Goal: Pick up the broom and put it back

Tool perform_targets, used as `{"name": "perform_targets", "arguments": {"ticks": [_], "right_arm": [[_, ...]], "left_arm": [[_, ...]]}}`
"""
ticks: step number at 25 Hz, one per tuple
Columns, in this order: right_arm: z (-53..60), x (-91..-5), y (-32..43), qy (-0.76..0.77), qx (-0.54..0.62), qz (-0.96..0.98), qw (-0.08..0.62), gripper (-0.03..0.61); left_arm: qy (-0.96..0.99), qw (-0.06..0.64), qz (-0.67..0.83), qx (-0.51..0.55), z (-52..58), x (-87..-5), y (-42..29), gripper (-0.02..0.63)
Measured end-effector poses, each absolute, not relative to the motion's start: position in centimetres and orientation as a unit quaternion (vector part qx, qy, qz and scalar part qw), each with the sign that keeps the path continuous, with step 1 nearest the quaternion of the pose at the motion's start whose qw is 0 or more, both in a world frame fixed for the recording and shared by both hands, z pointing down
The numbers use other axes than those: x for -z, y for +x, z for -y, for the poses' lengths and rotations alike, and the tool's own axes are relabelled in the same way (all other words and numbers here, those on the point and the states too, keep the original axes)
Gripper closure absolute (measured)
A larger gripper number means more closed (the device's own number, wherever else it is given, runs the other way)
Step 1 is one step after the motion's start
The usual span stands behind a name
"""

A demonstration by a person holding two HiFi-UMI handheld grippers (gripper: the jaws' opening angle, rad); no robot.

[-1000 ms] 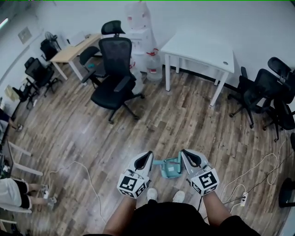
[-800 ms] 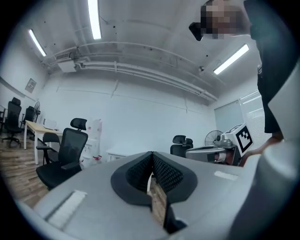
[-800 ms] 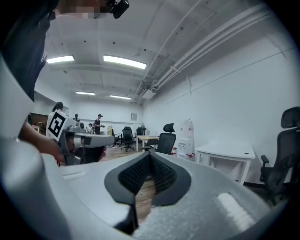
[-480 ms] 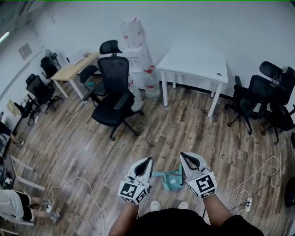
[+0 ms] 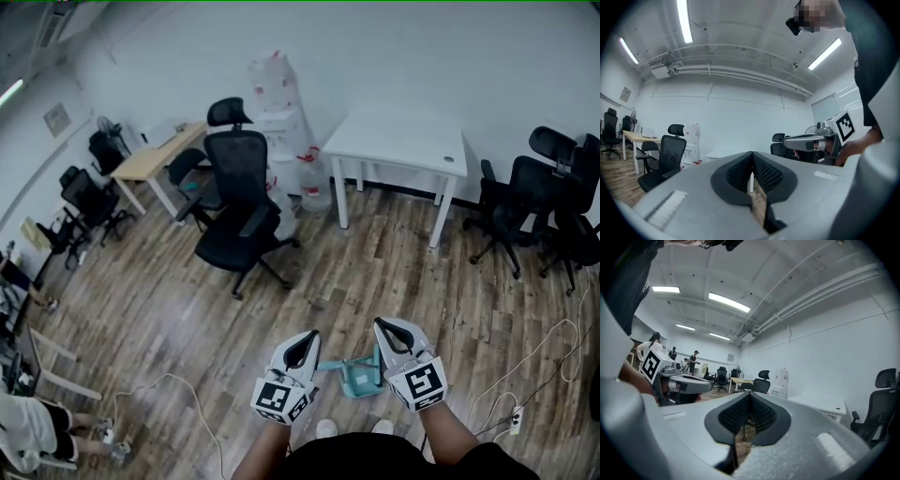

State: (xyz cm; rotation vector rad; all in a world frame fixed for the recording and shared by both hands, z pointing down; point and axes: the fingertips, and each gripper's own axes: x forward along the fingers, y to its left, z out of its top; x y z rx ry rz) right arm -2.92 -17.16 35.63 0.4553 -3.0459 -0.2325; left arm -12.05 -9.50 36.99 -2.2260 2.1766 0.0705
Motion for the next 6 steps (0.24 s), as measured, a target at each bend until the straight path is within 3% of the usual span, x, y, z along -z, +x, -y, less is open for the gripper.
{"name": "perform_targets", "arguments": {"ticks": [6], "right_arm": [[17.64,-35.06,-2.99,0.149,0.073,0.986,0.02,0.577]], "left_arm": [[-0.718,0.021,-0.696,-0.011,9.98,-36.32,-11.93,0.597]]}}
